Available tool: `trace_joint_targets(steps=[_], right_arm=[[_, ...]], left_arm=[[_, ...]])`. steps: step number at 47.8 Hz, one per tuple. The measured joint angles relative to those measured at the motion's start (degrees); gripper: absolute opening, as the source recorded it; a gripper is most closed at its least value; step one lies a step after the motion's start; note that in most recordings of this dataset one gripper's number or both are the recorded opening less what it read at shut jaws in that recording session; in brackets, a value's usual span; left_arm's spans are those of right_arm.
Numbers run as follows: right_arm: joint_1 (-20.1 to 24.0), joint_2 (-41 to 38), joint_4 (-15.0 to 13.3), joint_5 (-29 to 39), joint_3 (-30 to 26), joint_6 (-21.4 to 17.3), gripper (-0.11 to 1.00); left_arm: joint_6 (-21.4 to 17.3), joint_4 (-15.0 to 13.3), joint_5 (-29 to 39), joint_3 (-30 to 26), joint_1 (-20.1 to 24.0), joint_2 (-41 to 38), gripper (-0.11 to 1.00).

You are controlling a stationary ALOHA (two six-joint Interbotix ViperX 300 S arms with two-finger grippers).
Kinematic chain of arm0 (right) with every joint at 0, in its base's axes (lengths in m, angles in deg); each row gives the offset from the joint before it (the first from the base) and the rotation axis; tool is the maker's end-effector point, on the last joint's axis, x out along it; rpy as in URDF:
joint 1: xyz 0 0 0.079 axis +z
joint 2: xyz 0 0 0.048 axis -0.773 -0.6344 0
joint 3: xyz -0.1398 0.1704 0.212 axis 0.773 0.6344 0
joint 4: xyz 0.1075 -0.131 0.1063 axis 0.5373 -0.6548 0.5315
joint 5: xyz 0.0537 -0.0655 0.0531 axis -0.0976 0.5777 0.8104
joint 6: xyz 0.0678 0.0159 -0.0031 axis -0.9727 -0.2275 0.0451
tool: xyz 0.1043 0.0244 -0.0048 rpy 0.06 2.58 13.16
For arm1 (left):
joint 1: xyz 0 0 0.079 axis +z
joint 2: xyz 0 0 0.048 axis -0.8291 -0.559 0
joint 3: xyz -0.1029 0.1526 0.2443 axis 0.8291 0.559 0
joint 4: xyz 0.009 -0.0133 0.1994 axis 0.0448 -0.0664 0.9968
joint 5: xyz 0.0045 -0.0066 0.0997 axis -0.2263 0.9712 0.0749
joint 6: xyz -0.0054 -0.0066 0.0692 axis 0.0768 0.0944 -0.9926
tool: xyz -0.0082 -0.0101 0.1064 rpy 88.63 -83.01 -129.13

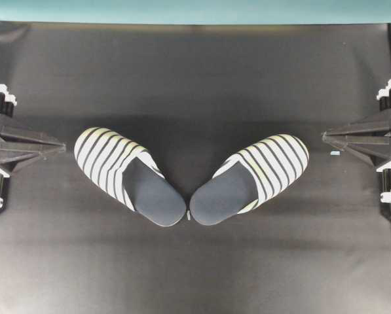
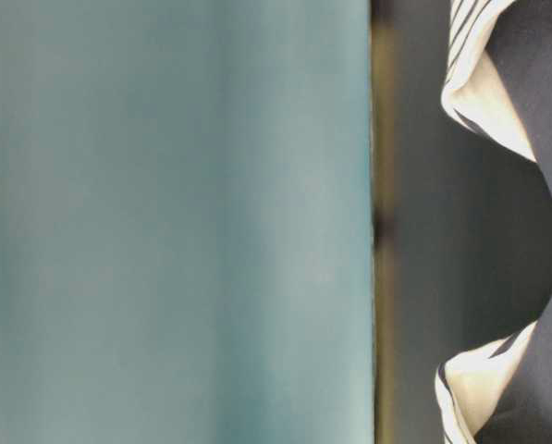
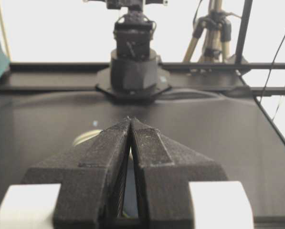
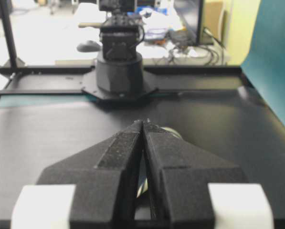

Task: Arrange the slippers with the left arm.
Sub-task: 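Move the left gripper toward the heel of the left striped slipper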

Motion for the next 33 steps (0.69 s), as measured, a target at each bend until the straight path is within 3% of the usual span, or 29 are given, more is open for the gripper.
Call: trace_joint_targets(steps=[2,11,22,33], right_arm=[[0.0,0.09,0.09,0.0,0.09,0.0,0.05],[-0.09,0.09,0.09,4.04,0.53,0.0,-0.01],[-1.67,0.88,0.09,12.83,0.7,0.0,-0.01],[-3.69,1.32,0.09,15.82,0.7,0.0,-0.01]], left_arm=[[0.62,0.26,0.18,-0.09,-0.09,-0.26,0.05],[11.25,2.02,5.1,-2.72,0.0,-7.73,0.0],[13.8,2.2,15.64,-7.56,2.81,-16.96,0.0],[19.16,2.2,32.52,-16.96,6.15,-27.51,0.01]])
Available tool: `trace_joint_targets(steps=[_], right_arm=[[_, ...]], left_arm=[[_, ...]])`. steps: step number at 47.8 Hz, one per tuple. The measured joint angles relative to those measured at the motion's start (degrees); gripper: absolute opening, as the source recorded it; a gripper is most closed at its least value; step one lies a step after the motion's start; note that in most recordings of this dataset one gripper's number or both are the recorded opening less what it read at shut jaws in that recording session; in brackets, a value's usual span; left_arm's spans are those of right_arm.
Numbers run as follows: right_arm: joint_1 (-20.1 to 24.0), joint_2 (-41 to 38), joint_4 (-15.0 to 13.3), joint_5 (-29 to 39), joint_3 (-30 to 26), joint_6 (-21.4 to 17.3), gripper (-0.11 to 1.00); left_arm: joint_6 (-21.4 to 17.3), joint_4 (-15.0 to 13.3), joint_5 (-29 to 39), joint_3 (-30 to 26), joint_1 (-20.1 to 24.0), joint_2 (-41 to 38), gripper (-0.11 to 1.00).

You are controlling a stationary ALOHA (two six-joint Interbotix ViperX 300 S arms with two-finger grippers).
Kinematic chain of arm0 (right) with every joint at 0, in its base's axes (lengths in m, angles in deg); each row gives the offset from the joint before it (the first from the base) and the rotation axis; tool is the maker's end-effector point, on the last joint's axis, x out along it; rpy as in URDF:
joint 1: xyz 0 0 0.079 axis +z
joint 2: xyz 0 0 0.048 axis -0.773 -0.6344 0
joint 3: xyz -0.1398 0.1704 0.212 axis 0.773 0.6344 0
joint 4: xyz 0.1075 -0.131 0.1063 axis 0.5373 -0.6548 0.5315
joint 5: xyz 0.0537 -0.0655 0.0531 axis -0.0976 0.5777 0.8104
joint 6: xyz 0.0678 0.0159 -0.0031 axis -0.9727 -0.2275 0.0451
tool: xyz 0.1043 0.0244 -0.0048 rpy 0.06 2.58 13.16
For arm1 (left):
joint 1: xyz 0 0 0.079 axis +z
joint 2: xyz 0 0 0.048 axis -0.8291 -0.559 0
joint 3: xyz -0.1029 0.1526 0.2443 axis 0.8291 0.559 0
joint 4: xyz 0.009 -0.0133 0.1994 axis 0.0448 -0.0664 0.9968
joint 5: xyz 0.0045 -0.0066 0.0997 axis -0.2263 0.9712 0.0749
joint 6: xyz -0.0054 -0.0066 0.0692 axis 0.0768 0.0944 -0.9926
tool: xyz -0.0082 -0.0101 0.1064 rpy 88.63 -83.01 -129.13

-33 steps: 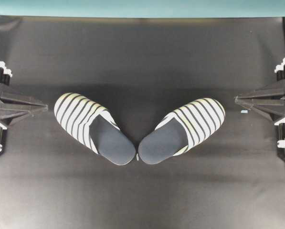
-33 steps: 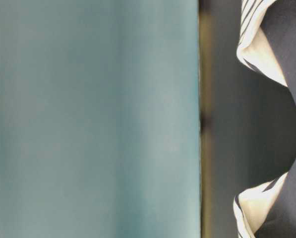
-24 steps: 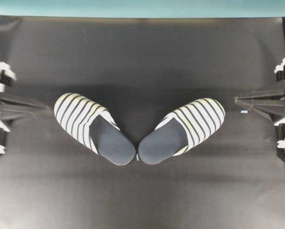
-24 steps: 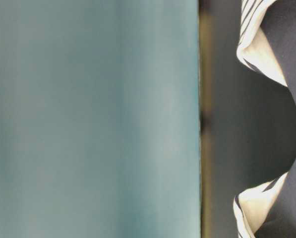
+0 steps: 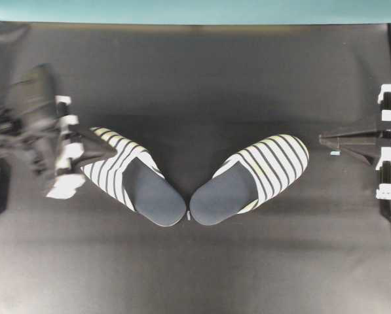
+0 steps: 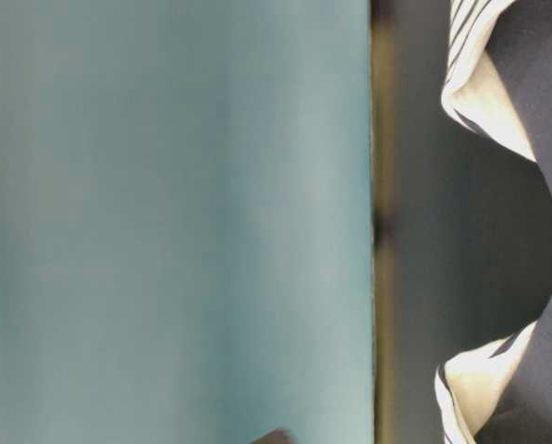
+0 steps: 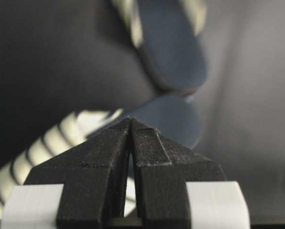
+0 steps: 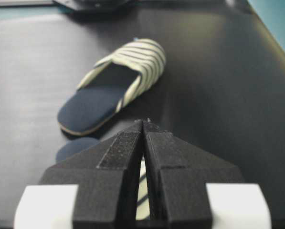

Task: Arrange the slippers with the left arm.
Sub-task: 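Move the left gripper toward the heel of the left striped slipper, then lower the left gripper and pinch the left slipper's striped upper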

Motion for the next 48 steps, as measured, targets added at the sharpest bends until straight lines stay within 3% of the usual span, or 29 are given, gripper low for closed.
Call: trace_joint_targets(steps=[7,13,19,23,37,48], right_arm=[[0.0,0.44,0.0,0.26,0.09,0.53,-0.01],[-0.18,1.05,0.0,0.88,0.35,0.7,-0.01],[-1.58,1.85,0.0,1.58,0.88,0.79,-0.01],[-1.58,2.29,0.0,1.85,1.49,0.79,-0.01],[-1.58,3.43,0.0,1.93,2.81,0.7,-0.01],[-1.58,3.87,0.0,1.93,2.81,0.7,-0.01]], left_arm=[[0.88,0.09,11.07,-6.42,1.93,-6.42,0.09],[0.88,0.18,18.72,-11.95,2.9,-12.13,0.36],[0.88,0.26,26.02,-16.26,2.9,-16.96,0.73],[1.49,0.26,28.48,-17.84,2.9,-19.34,0.88],[5.71,0.26,29.97,-19.78,2.99,-27.16,0.86],[6.06,0.26,30.06,-18.54,4.83,-28.92,0.85]])
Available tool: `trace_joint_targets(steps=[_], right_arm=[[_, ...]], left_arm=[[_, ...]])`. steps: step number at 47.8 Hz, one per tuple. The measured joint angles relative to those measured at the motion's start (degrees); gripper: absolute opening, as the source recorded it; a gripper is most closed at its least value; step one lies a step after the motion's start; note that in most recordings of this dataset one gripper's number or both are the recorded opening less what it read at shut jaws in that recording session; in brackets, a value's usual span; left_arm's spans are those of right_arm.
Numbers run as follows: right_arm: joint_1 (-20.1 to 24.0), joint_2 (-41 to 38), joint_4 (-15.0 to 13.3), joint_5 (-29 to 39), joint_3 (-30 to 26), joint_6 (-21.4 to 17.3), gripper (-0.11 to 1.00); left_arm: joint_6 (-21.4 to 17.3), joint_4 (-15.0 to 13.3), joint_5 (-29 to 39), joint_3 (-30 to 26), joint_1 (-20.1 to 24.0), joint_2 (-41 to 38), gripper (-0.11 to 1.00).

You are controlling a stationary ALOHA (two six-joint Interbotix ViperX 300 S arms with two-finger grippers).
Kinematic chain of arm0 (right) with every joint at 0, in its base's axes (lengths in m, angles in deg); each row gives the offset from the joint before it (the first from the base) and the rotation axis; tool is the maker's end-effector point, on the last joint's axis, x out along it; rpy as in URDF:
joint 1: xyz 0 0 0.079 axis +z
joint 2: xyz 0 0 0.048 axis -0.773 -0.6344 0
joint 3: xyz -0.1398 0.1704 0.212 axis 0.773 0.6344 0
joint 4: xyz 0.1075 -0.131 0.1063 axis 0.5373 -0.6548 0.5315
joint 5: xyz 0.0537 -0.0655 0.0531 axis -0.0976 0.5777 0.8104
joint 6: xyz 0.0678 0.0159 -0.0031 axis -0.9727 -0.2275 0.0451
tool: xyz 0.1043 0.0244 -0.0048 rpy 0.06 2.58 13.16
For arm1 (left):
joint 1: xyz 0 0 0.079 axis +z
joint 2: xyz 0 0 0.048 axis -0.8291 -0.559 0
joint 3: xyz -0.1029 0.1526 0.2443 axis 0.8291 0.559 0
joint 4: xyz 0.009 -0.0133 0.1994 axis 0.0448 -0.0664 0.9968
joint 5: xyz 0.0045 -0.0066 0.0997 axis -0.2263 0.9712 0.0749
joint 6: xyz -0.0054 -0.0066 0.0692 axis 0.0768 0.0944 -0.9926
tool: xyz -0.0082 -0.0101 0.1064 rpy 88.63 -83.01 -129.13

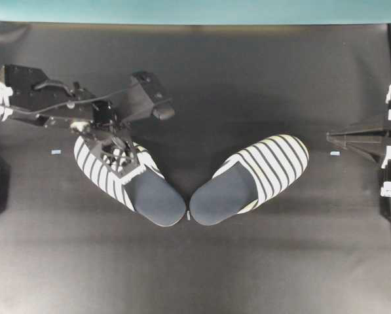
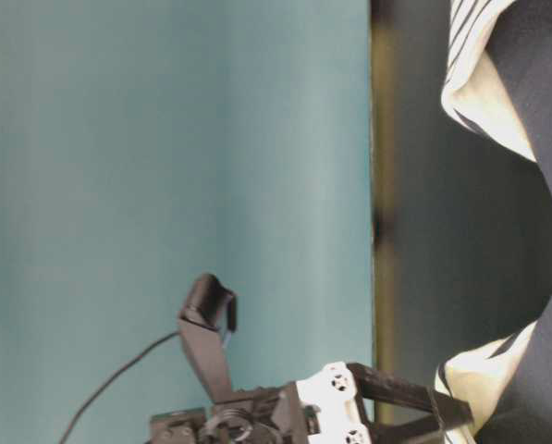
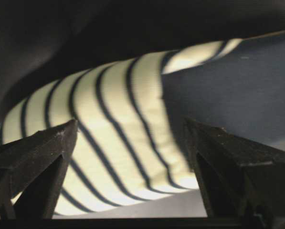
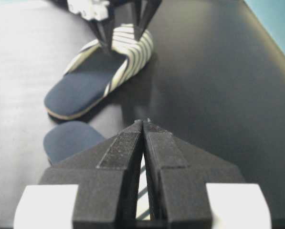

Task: Arrange the slippers with the left arm.
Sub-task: 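Lower the left gripper and pinch the left slipper's striped upper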

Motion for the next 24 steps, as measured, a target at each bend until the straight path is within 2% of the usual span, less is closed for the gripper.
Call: trace_joint_targets(steps=[8,12,24], right_arm=[[0.0,0.0,0.0,0.0,0.35,0.0,-0.01],[0.0,0.0,0.0,0.0,0.53,0.0,-0.01],[0.09,0.0,0.0,-0.09,0.88,0.0,-0.01]], left_arm=[[0.09,0.0,0.0,0.09,0.0,-0.53,0.82],[0.09,0.0,0.0,0.09,-0.09,-0.53,0.72],[-2.37,0.0,0.44,-0.62,-0.18,-0.79,0.07]])
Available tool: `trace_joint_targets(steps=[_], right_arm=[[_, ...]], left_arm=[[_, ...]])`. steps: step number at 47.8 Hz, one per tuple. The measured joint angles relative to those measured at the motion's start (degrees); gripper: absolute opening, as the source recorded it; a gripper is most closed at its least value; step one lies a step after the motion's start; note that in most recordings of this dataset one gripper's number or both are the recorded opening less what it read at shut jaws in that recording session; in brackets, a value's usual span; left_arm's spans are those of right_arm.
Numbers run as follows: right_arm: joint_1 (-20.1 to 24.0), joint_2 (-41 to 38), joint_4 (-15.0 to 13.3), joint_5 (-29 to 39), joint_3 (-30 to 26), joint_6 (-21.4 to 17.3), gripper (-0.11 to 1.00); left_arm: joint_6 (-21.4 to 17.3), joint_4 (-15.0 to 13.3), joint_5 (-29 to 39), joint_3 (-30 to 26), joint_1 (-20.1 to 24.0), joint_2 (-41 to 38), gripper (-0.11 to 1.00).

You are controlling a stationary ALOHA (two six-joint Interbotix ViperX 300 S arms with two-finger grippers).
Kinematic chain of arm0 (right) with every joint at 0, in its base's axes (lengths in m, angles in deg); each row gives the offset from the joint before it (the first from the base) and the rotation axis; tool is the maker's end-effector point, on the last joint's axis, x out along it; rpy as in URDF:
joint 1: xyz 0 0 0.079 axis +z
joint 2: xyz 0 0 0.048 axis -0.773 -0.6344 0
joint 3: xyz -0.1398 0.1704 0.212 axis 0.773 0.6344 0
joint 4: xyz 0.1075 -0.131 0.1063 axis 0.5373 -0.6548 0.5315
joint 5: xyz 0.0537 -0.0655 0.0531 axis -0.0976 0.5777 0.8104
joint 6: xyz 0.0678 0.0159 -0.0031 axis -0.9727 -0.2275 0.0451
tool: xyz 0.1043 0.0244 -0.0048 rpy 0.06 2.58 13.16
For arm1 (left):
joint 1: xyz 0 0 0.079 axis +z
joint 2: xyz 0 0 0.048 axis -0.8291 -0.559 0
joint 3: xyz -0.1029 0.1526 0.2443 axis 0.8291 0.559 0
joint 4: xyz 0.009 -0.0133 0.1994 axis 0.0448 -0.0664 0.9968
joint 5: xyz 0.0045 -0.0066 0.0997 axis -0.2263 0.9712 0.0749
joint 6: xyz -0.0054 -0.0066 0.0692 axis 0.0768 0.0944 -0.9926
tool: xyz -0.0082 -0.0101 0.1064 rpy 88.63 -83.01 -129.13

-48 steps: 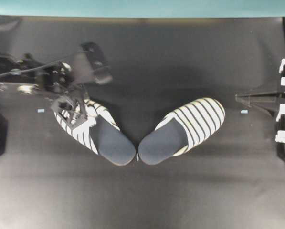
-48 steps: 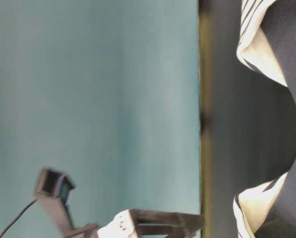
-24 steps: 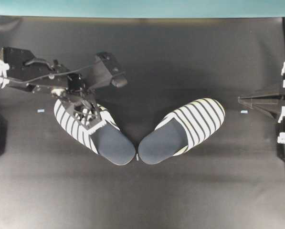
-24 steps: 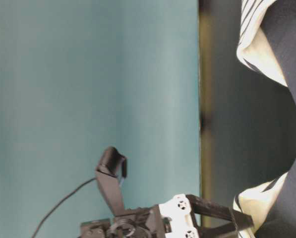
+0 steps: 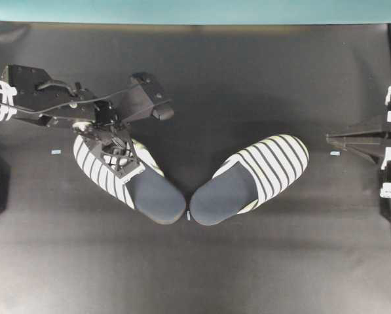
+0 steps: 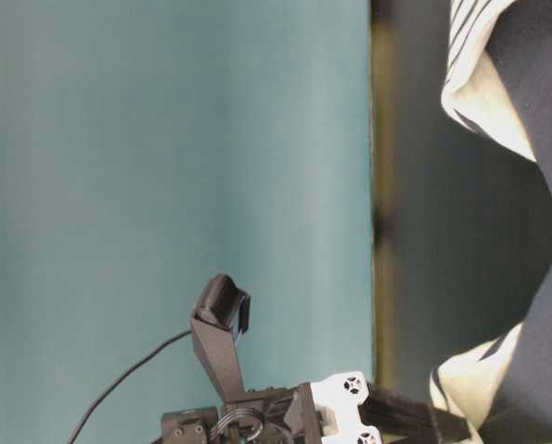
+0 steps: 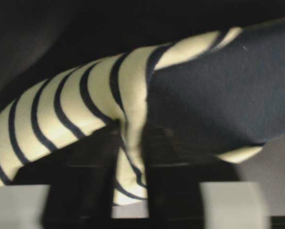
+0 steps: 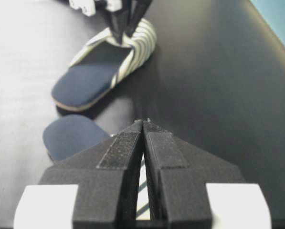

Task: Arrange the slippers with the left arm.
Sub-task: 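Lower the left gripper and pinch the left slipper's striped upper, then rotate the held left slipper so its toe points straight down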

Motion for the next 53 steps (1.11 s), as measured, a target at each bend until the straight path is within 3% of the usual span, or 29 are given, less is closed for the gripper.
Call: trace_joint_targets(steps=[2,21,30,40,53], right_arm=[[-0.09,0.09,-0.09,0.0,0.0,0.0,-0.01],[-0.09,1.05,0.0,0.09,0.35,0.0,-0.01],[0.0,1.23,0.0,0.09,0.97,-0.09,-0.01],[-0.09,1.93,0.0,0.09,1.23,-0.09,-0.01],[0.0,2.29,0.0,0.09,1.32,-0.09,-0.01]], left_arm=[[-1.49,0.18,0.18,-0.35,-0.09,0.09,0.01],[-21.62,0.35,3.43,-10.37,-0.18,1.23,0.01],[-25.31,0.44,3.43,-13.45,-0.35,-1.23,0.01],[-30.23,0.44,0.79,-12.83,-1.93,-2.9,0.01],[-29.79,0.44,-5.01,-10.37,-1.93,-3.78,0.01]])
